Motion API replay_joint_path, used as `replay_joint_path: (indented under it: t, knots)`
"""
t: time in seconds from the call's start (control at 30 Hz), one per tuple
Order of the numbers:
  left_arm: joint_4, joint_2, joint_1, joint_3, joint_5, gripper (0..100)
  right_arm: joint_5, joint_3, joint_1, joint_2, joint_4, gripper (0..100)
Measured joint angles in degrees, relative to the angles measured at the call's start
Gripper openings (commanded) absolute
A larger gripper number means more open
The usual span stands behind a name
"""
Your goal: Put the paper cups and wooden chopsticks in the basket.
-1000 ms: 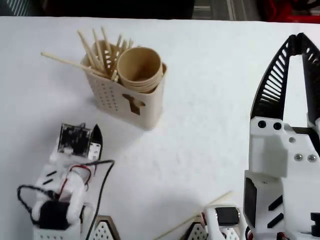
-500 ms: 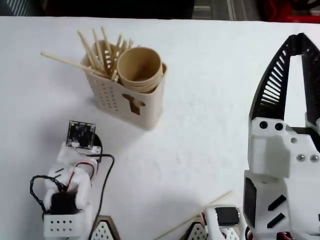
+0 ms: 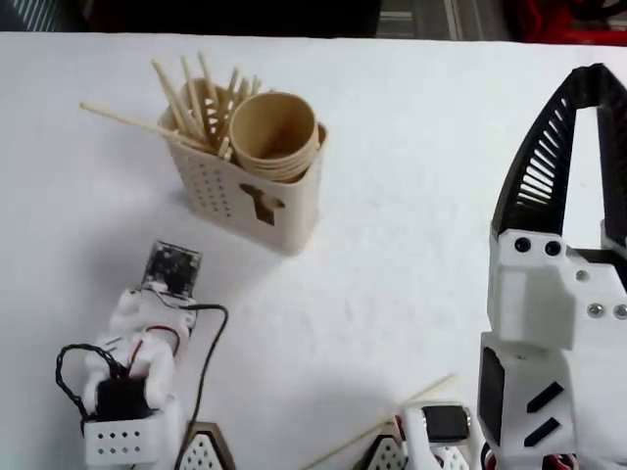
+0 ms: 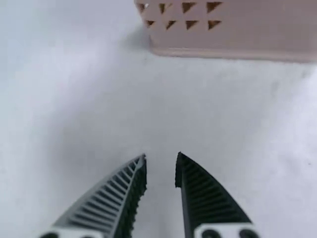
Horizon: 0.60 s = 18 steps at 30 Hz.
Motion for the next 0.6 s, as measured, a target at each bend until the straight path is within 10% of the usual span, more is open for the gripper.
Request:
replay_joint_path:
  t: [0.6]
  knots:
    - [10.7, -0.9, 0.0, 0.0, -6.2, 11, 0.0, 0.0, -0.2, 0.3, 0.0, 2.1]
